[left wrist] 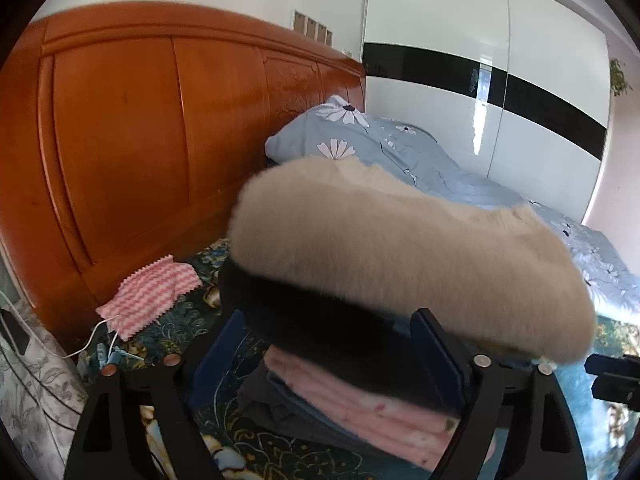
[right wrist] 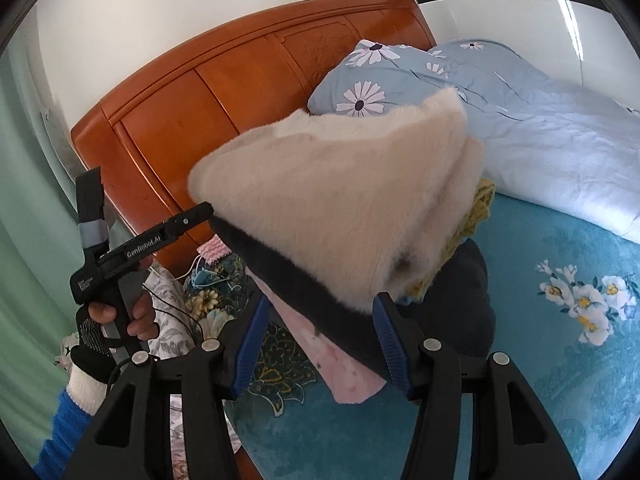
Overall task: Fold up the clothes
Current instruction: 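Lower the sweater onto the clothes pile and open both grippers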
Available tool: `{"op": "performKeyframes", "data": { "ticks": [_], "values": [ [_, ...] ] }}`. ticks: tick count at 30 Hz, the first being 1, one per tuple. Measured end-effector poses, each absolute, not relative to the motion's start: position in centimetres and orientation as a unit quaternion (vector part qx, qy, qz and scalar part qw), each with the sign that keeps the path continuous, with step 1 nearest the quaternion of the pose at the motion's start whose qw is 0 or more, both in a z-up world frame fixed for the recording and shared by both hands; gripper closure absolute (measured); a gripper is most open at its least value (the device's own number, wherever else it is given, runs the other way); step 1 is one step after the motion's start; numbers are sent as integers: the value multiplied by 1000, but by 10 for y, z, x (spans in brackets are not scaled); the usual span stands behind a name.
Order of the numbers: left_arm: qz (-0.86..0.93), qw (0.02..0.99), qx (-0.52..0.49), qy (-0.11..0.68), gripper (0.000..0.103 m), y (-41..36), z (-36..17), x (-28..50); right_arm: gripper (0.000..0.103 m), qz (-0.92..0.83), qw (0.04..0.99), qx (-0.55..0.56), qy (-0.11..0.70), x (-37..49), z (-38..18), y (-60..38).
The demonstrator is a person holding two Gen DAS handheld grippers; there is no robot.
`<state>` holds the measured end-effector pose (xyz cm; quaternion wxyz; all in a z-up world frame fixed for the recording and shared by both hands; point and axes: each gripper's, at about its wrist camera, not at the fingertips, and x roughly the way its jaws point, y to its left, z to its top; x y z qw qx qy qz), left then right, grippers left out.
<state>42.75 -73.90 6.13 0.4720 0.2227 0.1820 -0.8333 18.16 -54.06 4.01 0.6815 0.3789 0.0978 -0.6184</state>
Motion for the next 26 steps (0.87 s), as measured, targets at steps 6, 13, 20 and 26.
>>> {"op": "performKeyframes", "data": {
  "ticks": [6,13,20,26],
  "values": [
    [-839,472,198,187,2,-700,45,437,47,-626,677,372,112,193,24,-522],
    [-831,490,191,183,0,-657,29,440,38,-646,658,351,161,213,2,-497],
    [-827,504,198,154,0,-626,24,435,38,-661,651,321,191,233,-1,-475],
    [-825,501,212,152,0,-615,21,430,38,-663,647,328,185,227,-4,-467]
  ]
}}
